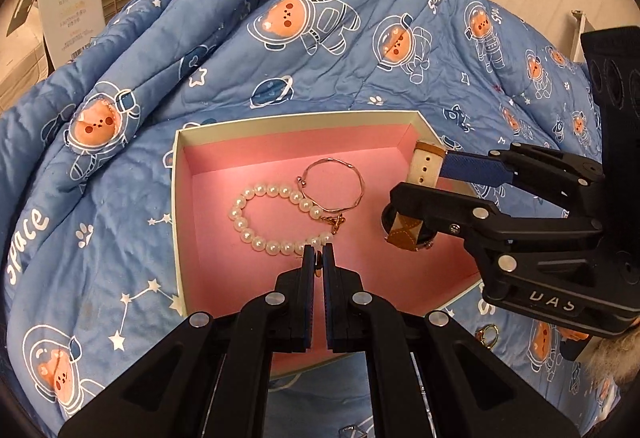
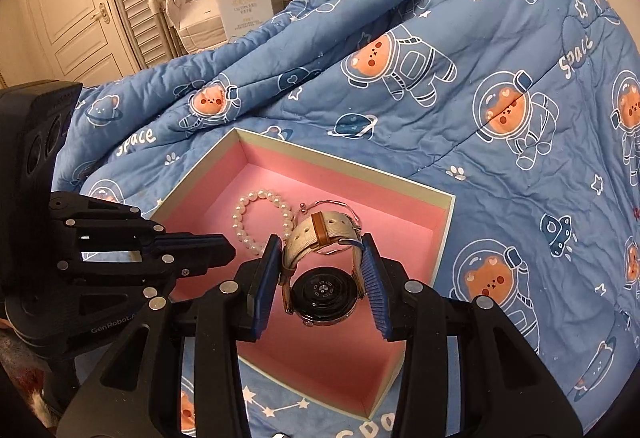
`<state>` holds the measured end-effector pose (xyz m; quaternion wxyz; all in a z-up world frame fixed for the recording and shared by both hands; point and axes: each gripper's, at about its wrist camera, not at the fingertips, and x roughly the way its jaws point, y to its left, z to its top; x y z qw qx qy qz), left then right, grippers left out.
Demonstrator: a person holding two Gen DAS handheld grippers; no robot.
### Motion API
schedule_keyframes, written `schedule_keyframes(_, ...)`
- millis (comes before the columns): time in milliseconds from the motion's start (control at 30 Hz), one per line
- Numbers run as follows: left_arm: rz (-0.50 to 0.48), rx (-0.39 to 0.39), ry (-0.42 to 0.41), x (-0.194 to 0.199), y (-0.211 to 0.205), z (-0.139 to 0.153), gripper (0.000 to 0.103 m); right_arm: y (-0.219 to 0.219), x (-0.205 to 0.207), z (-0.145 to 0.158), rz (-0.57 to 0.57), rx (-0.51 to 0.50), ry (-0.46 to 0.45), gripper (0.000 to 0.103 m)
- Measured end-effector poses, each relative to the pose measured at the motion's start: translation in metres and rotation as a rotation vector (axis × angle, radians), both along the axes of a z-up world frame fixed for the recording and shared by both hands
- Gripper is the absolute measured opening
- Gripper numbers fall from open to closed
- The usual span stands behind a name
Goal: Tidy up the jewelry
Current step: 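Carry the watch and earring into the pink box and open both tools, then withdraw both tools from the box toward the remaining jewelry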
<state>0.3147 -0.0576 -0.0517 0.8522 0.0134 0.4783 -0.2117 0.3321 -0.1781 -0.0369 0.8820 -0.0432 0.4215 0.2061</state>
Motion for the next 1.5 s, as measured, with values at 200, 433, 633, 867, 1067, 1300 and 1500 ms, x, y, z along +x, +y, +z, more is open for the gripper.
schedule_keyframes(200,-0.038,0.063,0.012,0.002,-0.012,-0.010,0.004,0.001,0.007,-0.010,0.000,-0.021,0.013,0.041)
schedule_keyframes(433,-0.040,0.081,0.018,0.003,-0.014,-0.015,0.004,0.005,0.009,-0.014,0.008,-0.053,0.001,0.042)
schedule_keyframes(633,-0.032,0.086,0.001,0.001,-0.012,-0.011,0.007,0.005,0.005,-0.011,0.013,-0.055,-0.034,0.047)
schedule_keyframes(867,-0.003,0.047,-0.076,-0.018,0.002,0.010,0.046,0.001,-0.005,0.008,0.002,-0.036,-0.094,0.062)
schedule_keyframes(1067,0.067,0.051,-0.169,-0.047,0.026,0.025,0.070,-0.015,-0.024,0.020,-0.057,-0.012,-0.120,0.066)
schedule_keyframes(1300,0.145,0.031,-0.194,-0.092,0.051,0.011,0.081,-0.035,-0.064,0.012,-0.099,0.039,-0.069,0.066)
schedule_keyframes(1500,0.163,0.021,-0.187,-0.128,0.052,-0.007,0.082,-0.045,-0.103,-0.004,-0.115,0.065,-0.027,0.066)
